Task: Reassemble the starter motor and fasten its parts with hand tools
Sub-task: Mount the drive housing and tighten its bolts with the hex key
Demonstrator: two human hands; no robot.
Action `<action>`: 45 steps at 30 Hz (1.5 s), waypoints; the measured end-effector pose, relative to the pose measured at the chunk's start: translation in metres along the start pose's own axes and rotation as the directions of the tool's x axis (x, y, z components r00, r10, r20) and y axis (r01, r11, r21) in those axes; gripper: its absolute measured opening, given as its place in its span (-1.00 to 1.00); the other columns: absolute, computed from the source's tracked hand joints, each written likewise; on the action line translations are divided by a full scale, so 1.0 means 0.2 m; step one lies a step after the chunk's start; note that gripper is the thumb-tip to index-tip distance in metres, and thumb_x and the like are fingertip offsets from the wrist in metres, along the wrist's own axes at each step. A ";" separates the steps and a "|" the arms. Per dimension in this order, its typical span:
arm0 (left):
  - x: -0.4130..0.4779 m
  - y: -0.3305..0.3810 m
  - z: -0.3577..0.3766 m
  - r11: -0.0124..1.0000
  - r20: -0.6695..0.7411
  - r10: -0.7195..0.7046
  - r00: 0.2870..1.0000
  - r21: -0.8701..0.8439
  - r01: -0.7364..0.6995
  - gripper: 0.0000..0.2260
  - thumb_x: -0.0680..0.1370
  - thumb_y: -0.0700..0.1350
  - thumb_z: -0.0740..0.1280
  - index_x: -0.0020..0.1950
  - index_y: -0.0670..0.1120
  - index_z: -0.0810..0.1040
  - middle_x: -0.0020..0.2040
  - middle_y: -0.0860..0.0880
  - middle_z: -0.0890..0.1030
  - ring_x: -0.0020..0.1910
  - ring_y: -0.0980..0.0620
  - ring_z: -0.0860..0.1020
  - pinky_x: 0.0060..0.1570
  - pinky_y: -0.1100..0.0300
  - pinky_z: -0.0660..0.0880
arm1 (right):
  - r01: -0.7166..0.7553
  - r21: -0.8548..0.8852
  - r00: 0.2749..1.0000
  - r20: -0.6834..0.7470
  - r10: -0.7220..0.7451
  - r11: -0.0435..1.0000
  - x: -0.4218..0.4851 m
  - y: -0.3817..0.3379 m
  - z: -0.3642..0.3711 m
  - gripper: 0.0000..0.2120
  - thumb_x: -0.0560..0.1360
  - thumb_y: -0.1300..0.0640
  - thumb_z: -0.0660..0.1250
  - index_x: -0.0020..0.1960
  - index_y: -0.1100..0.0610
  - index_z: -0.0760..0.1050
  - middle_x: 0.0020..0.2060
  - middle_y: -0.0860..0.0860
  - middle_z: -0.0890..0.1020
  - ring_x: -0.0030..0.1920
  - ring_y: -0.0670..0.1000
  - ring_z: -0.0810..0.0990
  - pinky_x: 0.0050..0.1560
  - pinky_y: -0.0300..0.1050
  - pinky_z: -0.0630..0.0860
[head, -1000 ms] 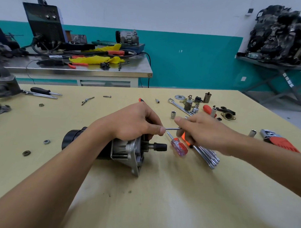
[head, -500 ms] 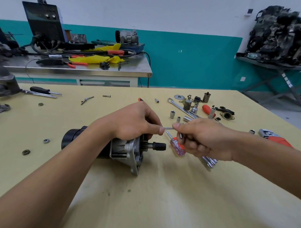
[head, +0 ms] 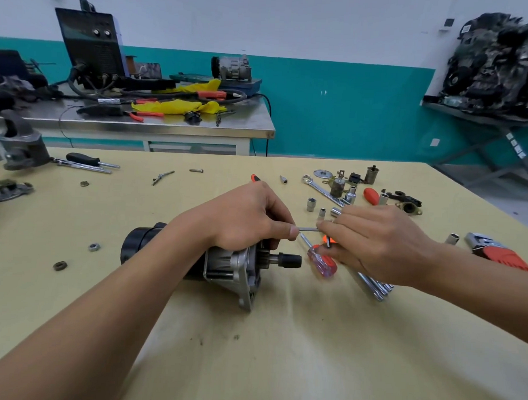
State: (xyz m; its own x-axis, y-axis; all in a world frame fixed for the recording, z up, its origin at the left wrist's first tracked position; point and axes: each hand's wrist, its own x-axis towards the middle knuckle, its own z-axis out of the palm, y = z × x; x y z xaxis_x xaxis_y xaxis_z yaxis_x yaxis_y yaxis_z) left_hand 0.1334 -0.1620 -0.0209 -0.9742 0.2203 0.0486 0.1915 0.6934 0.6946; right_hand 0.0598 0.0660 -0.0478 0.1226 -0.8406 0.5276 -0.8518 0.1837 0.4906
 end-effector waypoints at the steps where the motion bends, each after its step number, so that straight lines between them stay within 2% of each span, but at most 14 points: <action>1: 0.00 0.00 0.00 1.000 -0.011 -0.001 1.000 0.005 0.001 -0.81 0.55 -0.03 0.44 -0.27 0.04 0.70 -0.37 0.04 0.67 -0.37 0.11 0.51 -0.23 0.10 0.52 | -0.005 0.011 1.000 -0.008 0.005 1.000 0.00 0.00 0.01 -0.65 0.63 0.08 0.26 -0.11 0.32 0.65 -0.38 0.12 0.57 -0.42 0.13 0.53 -0.50 -0.04 0.46; 4: 0.00 0.00 0.01 1.000 -0.045 -0.001 0.999 0.030 0.003 -0.76 0.55 -0.03 0.43 -0.33 0.04 0.67 -0.40 0.08 0.66 -0.45 0.20 0.47 -0.38 0.38 0.40 | -0.349 0.291 0.937 0.074 0.342 0.891 0.06 -0.05 0.03 -0.56 0.66 0.05 0.17 -0.24 0.29 0.60 -0.50 -0.01 0.52 -0.50 -0.02 0.47 -0.48 -0.12 0.37; 5: 0.00 0.01 0.01 0.999 -0.050 -0.004 0.999 0.040 0.006 -0.78 0.56 -0.04 0.43 -0.29 0.02 0.69 -0.39 0.08 0.67 -0.45 0.21 0.48 -0.38 0.41 0.40 | -0.574 0.447 0.813 0.210 0.543 0.686 0.09 -0.07 0.03 -0.51 0.65 -0.02 0.14 -0.26 0.26 0.58 -0.55 -0.10 0.48 -0.53 -0.09 0.43 -0.47 -0.20 0.32; 6: 0.00 0.01 0.01 0.999 -0.053 -0.007 0.999 0.049 0.010 -0.81 0.55 -0.04 0.43 -0.24 -0.01 0.71 -0.38 0.08 0.67 -0.44 0.22 0.51 -0.37 0.40 0.43 | -0.762 0.546 0.610 0.423 0.670 0.349 0.12 -0.08 0.03 -0.49 0.64 -0.09 0.14 -0.28 0.23 0.55 -0.59 -0.11 0.44 -0.56 -0.11 0.39 -0.49 -0.25 0.29; 8: 0.00 0.01 0.01 0.998 -0.058 -0.016 0.998 0.060 0.020 -0.86 0.54 -0.04 0.44 -0.18 -0.01 0.73 -0.36 0.08 0.68 -0.40 0.21 0.55 -0.31 0.36 0.49 | -0.812 0.440 0.199 0.827 0.526 -0.384 0.16 -0.07 0.01 -0.51 0.66 -0.11 0.17 -0.29 0.21 0.50 -0.59 -0.05 0.38 -0.60 -0.09 0.29 -0.59 -0.26 0.19; 10: 0.00 0.01 0.01 0.998 -0.060 -0.018 0.998 0.061 0.022 -0.88 0.54 -0.04 0.45 -0.18 0.01 0.73 -0.36 0.08 0.69 -0.38 0.20 0.57 -0.29 0.35 0.50 | -0.763 0.321 0.114 0.921 0.372 -0.561 0.15 -0.05 0.00 -0.53 0.65 -0.10 0.18 -0.27 0.20 0.49 -0.57 -0.01 0.35 -0.60 -0.07 0.25 -0.62 -0.29 0.14; 14: -0.01 0.01 0.01 0.999 -0.062 -0.007 0.998 0.047 0.010 -0.86 0.54 -0.04 0.44 -0.21 0.02 0.72 -0.38 0.09 0.68 -0.40 0.20 0.55 -0.31 0.37 0.48 | -0.897 0.386 0.221 0.815 0.536 -0.217 0.16 -0.05 -0.01 -0.45 0.65 -0.18 0.14 -0.27 0.21 0.55 -0.57 0.03 0.43 -0.58 -0.04 0.33 -0.59 -0.26 0.26; 17: -0.02 0.01 0.01 0.999 -0.064 -0.002 0.998 0.038 0.004 -0.82 0.54 -0.03 0.44 -0.27 0.05 0.69 -0.38 0.08 0.67 -0.41 0.20 0.53 -0.33 0.37 0.46 | -0.894 0.407 0.235 0.785 0.574 -0.190 0.16 -0.04 -0.02 -0.41 0.64 -0.23 0.09 -0.31 0.17 0.55 -0.58 0.00 0.46 -0.58 -0.07 0.36 -0.55 -0.25 0.30; 19: -0.02 0.01 0.01 0.999 -0.060 -0.001 0.998 0.040 0.004 -0.79 0.55 -0.02 0.44 -0.29 0.07 0.66 -0.38 0.09 0.67 -0.41 0.21 0.53 -0.33 0.38 0.46 | -0.886 0.404 0.440 0.570 0.694 0.229 0.11 -0.04 -0.03 -0.44 0.62 -0.28 0.05 -0.31 0.06 0.54 -0.54 -0.09 0.49 -0.53 -0.13 0.42 -0.44 -0.18 0.34; 21: -0.02 0.01 0.01 0.999 -0.059 -0.001 0.998 0.045 0.004 -0.77 0.55 -0.01 0.43 -0.32 0.10 0.64 -0.38 0.10 0.67 -0.40 0.21 0.53 -0.34 0.39 0.45 | -0.607 0.167 0.791 0.218 0.572 0.777 0.04 -0.02 -0.05 -0.52 0.58 -0.28 0.11 -0.15 0.05 0.59 -0.38 -0.15 0.57 -0.37 -0.07 0.56 -0.39 -0.10 0.41; 23: -0.02 0.01 0.00 0.999 -0.057 0.002 0.998 0.051 0.001 -0.75 0.55 -0.01 0.43 -0.35 0.12 0.63 -0.38 0.10 0.67 -0.40 0.20 0.54 -0.34 0.38 0.45 | -0.280 0.013 0.960 0.027 0.279 0.960 -0.02 0.01 -0.05 -0.59 0.55 -0.17 0.30 -0.02 0.19 0.65 -0.22 0.03 0.68 -0.27 0.10 0.65 -0.43 -0.05 0.50; 26: -0.02 0.02 0.00 0.999 -0.045 0.003 0.999 0.054 -0.001 -0.73 0.56 -0.01 0.43 -0.36 0.11 0.63 -0.38 0.08 0.67 -0.40 0.17 0.51 -0.34 0.35 0.44 | -0.095 -0.068 0.991 -0.105 0.087 0.993 -0.05 0.03 0.00 -0.68 0.52 -0.03 0.45 -0.02 0.25 0.68 -0.18 0.10 0.70 -0.26 0.12 0.65 -0.42 -0.11 0.49; 34: -0.01 0.02 0.00 0.999 0.001 -0.013 1.000 0.046 0.013 -0.63 0.58 -0.03 0.39 -0.44 0.15 0.60 -0.42 0.10 0.63 -0.44 0.17 0.45 -0.38 0.39 0.35 | -0.009 -0.072 0.993 -0.114 0.000 0.997 0.00 0.08 0.07 -0.71 0.56 0.05 0.43 -0.06 0.31 0.66 -0.26 0.15 0.67 -0.31 0.14 0.62 -0.43 -0.03 0.54; 45: 0.02 0.01 0.00 0.997 0.024 -0.006 1.000 0.080 0.004 -0.75 0.57 -0.05 0.40 -0.32 0.08 0.64 -0.39 0.05 0.66 -0.40 0.15 0.48 -0.34 0.31 0.40 | -0.058 0.099 0.995 -0.077 0.066 0.993 -0.03 0.06 0.13 -0.69 0.58 0.09 0.34 -0.20 0.31 0.61 -0.43 0.12 0.56 -0.47 0.11 0.51 -0.56 -0.02 0.46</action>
State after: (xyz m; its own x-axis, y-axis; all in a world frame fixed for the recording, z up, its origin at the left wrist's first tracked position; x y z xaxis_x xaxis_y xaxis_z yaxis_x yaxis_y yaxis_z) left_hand 0.1303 -0.1591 -0.0187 -0.9721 0.2331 0.0272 0.1968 0.7467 0.6353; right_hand 0.0356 0.0595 -0.0629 0.1049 -0.7850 0.6105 -0.9035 0.1813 0.3883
